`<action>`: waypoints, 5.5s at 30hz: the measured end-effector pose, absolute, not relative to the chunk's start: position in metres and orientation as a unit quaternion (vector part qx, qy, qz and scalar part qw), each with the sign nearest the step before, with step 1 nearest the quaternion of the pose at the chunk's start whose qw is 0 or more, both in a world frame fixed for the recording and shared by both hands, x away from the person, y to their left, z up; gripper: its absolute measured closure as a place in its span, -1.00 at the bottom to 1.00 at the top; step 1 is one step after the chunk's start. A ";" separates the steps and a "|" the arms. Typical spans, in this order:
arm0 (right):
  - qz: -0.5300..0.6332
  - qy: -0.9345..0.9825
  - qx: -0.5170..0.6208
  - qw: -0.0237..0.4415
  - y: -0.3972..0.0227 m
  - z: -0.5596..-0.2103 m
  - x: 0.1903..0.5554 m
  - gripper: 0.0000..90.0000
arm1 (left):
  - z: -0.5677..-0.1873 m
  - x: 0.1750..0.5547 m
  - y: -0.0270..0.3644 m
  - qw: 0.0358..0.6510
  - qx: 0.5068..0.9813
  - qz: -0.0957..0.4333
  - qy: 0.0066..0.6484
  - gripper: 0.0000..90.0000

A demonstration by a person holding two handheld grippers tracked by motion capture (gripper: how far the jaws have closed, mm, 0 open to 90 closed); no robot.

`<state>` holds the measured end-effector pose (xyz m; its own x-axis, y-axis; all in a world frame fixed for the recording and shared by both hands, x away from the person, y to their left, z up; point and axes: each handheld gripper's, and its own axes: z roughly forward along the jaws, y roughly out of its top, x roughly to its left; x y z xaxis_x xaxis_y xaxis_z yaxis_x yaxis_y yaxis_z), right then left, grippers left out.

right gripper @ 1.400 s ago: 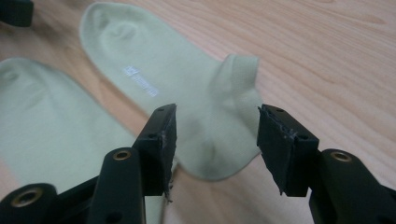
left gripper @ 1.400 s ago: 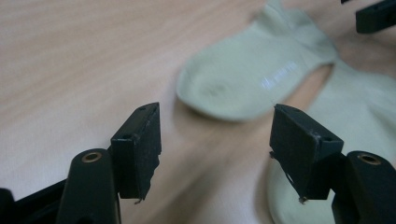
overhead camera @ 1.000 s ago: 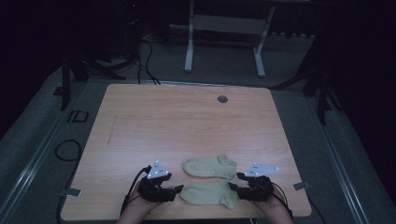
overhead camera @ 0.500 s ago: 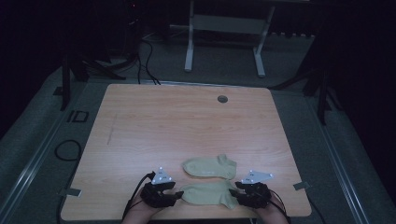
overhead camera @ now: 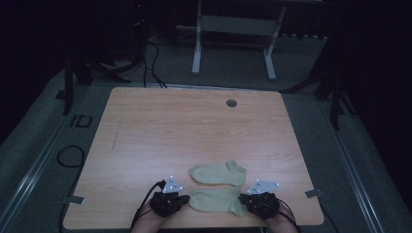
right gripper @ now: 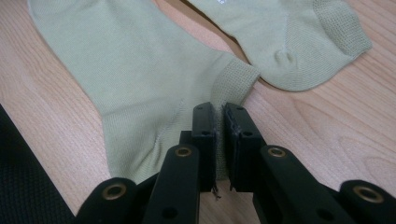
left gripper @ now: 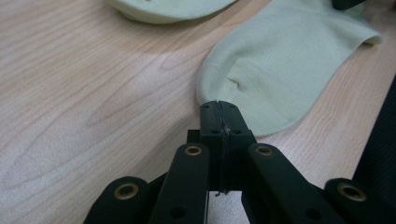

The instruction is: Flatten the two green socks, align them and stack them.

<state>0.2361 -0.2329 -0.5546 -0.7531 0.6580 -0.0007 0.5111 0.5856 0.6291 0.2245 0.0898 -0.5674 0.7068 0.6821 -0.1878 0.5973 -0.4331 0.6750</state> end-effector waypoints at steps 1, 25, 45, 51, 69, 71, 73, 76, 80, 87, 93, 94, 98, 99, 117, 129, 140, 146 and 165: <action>0.313 0.882 0.332 0.118 -0.233 -0.555 0.236 0.85 | -0.567 0.224 0.089 0.374 0.845 0.056 0.378 1.00; 0.330 0.875 0.326 0.137 -0.234 -0.538 0.238 0.88 | -0.536 0.227 0.085 0.412 0.823 0.089 0.381 1.00; 0.313 0.879 0.337 0.123 -0.230 -0.556 0.241 0.22 | -0.565 0.239 0.070 0.382 0.842 0.057 0.378 0.28; 0.312 0.885 0.325 0.120 -0.227 -0.555 0.237 0.66 | -0.565 0.234 0.068 0.369 0.854 0.073 0.360 0.73; 0.346 0.874 0.310 0.144 -0.224 -0.521 0.228 0.87 | -0.533 0.231 0.080 0.402 0.831 0.080 0.375 0.94; 0.352 0.870 0.312 0.150 -0.225 -0.515 0.232 0.87 | -0.528 0.234 0.080 0.403 0.832 0.084 0.373 0.94; 0.355 0.868 0.311 0.157 -0.226 -0.508 0.237 0.87 | -0.523 0.238 0.080 0.405 0.830 0.088 0.373 0.94; 0.359 0.865 0.313 0.160 -0.227 -0.505 0.239 0.87 | -0.520 0.241 0.080 0.406 0.828 0.090 0.376 0.94; 0.376 0.852 0.322 0.172 -0.229 -0.484 0.262 0.87 | -0.502 0.255 0.078 0.407 0.825 0.109 0.377 0.94; 0.374 0.848 0.335 0.171 -0.228 -0.477 0.290 0.87 | -0.495 0.282 0.072 0.401 0.822 0.120 0.387 0.94; 0.352 0.855 0.350 0.147 -0.228 -0.495 0.306 0.87 | -0.514 0.302 0.068 0.379 0.830 0.102 0.396 0.93; 0.349 0.856 0.353 0.144 -0.228 -0.499 0.309 0.87 | -0.519 0.305 0.068 0.377 0.830 0.095 0.401 0.93; 0.328 0.862 0.366 0.126 -0.226 -0.519 0.317 0.87 | -0.535 0.312 0.065 0.363 0.831 0.083 0.413 0.93; 0.328 0.862 0.366 0.126 -0.226 -0.519 0.317 0.87 | -0.535 0.312 0.065 0.363 0.831 0.083 0.413 0.93; 0.319 0.856 0.392 0.111 -0.230 -0.540 0.325 0.30 | -0.556 0.319 0.061 0.338 0.842 0.080 0.412 0.87; 0.343 0.869 0.342 0.100 -0.218 -0.525 0.285 0.28 | -0.555 0.319 0.061 0.335 0.842 0.078 0.414 0.89; 0.286 0.893 0.320 0.139 -0.211 -0.540 0.283 0.96 | -0.554 0.321 0.061 0.337 0.840 0.071 0.419 0.91; 0.310 0.890 0.305 0.138 -0.208 -0.524 0.274 0.98 | -0.549 0.319 0.062 0.342 0.837 0.076 0.420 0.91; 0.318 0.889 0.310 0.110 -0.217 -0.530 0.279 0.58 | -0.555 0.321 0.067 0.335 0.839 0.070 0.423 0.90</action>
<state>0.2790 -0.2171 -0.5298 -0.7833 0.6217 0.0023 0.4824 0.6055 0.6330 0.3208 0.0667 -0.5549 0.6317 0.7571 -0.1668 0.6636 -0.4168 0.6212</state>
